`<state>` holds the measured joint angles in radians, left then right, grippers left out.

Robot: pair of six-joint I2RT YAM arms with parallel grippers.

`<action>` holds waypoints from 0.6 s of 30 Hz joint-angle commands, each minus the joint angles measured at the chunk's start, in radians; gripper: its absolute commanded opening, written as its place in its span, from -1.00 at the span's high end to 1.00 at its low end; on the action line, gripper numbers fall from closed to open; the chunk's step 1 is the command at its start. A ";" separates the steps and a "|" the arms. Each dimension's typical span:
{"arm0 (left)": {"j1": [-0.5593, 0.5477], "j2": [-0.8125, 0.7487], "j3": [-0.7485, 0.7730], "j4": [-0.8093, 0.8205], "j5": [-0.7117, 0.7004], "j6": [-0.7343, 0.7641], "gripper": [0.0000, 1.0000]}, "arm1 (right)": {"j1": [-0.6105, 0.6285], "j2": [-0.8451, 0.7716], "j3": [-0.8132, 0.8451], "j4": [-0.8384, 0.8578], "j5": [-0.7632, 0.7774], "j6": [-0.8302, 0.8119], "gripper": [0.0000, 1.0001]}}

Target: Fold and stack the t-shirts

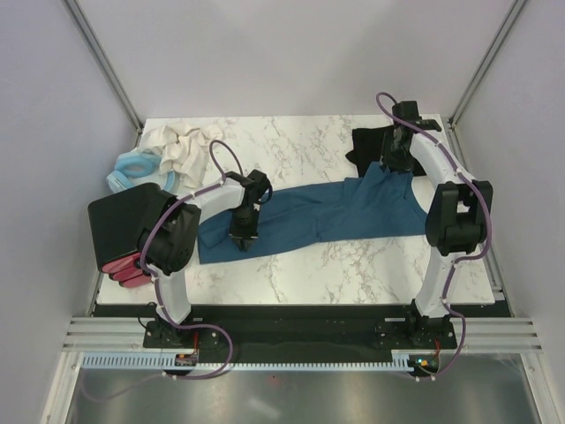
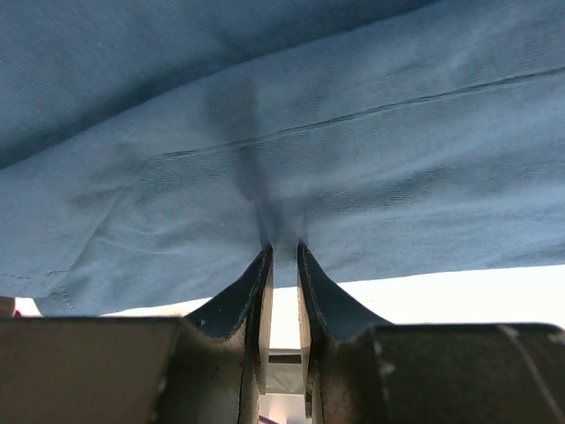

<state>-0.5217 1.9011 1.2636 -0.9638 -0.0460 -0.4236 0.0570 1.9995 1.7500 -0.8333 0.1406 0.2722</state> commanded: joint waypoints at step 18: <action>-0.001 -0.004 -0.047 -0.070 -0.140 -0.026 0.51 | 0.073 -0.209 -0.503 -0.015 -0.003 0.154 0.46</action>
<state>-0.5236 1.9038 1.2346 -1.0107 -0.1329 -0.4259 0.1280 1.7630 1.2255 -0.8497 0.1062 0.3901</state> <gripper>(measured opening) 0.244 0.277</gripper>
